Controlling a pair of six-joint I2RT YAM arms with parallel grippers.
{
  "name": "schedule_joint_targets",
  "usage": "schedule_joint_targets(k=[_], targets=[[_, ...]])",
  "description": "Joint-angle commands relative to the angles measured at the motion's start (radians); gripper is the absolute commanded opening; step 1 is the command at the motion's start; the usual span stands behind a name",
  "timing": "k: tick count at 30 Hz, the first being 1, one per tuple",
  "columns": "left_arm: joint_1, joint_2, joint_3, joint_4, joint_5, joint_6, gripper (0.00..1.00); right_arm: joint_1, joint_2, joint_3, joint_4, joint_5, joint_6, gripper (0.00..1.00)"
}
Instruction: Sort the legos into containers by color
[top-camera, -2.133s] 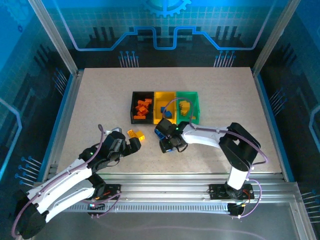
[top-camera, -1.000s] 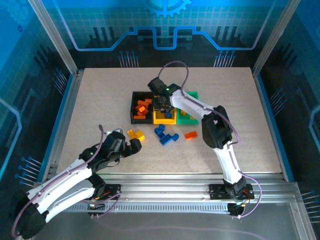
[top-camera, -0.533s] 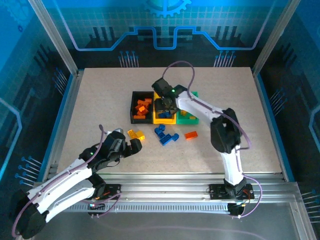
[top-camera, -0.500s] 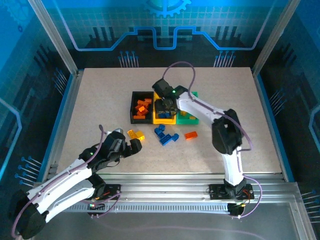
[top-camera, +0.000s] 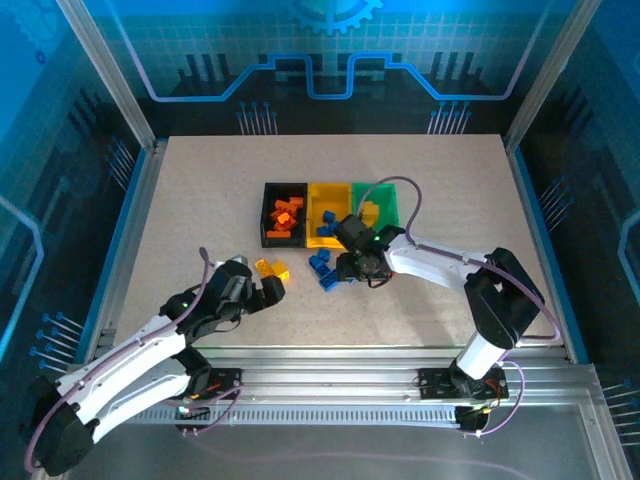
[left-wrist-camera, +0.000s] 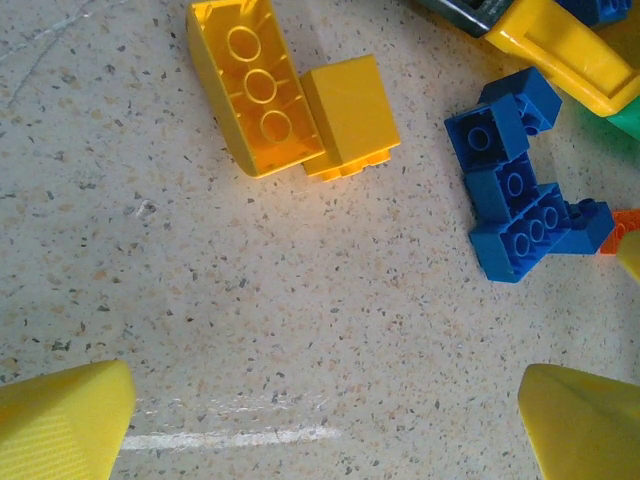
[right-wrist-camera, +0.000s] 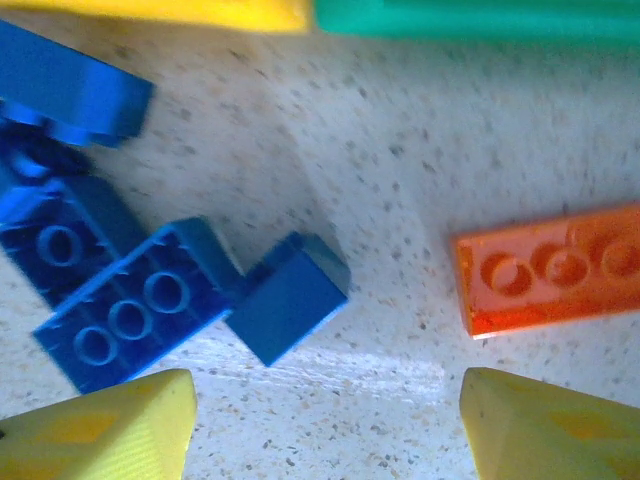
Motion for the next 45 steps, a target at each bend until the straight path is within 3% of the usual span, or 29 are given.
schedule_joint_targets(k=[1, 8, 13, 23, 29, 38, 41, 45], targets=[[0.008, 0.004, 0.013, 0.02, 0.016, 0.005, 0.99, 0.003, -0.002, -0.02, 0.079, -0.001, 0.22, 0.71], [0.007, -0.01, -0.004, 0.02, 0.029, -0.001, 0.99, -0.003, 0.054, 0.002, 0.097, 0.034, 0.402, 0.7], [0.008, -0.033, -0.018, 0.014, 0.028, -0.003, 0.99, -0.035, 0.119, 0.005, 0.117, -0.018, 0.461, 0.65], [0.008, -0.052, -0.024, 0.008, 0.022, 0.001, 0.99, -0.044, 0.128, -0.025, 0.125, -0.032, 0.443, 0.33], [0.01, -0.044, -0.025, 0.014, 0.023, 0.002, 0.99, -0.048, 0.061, -0.054, 0.124, -0.013, 0.321, 0.22], [0.011, -0.034, -0.028, 0.019, 0.018, 0.008, 0.99, -0.041, -0.131, -0.014, 0.108, -0.068, -0.059, 0.23], [0.011, -0.022, -0.026, 0.028, 0.02, 0.007, 0.99, -0.041, -0.099, 0.085, 0.084, -0.05, -0.127, 0.26], [0.011, -0.002, -0.014, 0.028, 0.028, 0.006, 0.99, -0.05, 0.077, 0.303, 0.004, -0.001, -0.183, 0.27]])
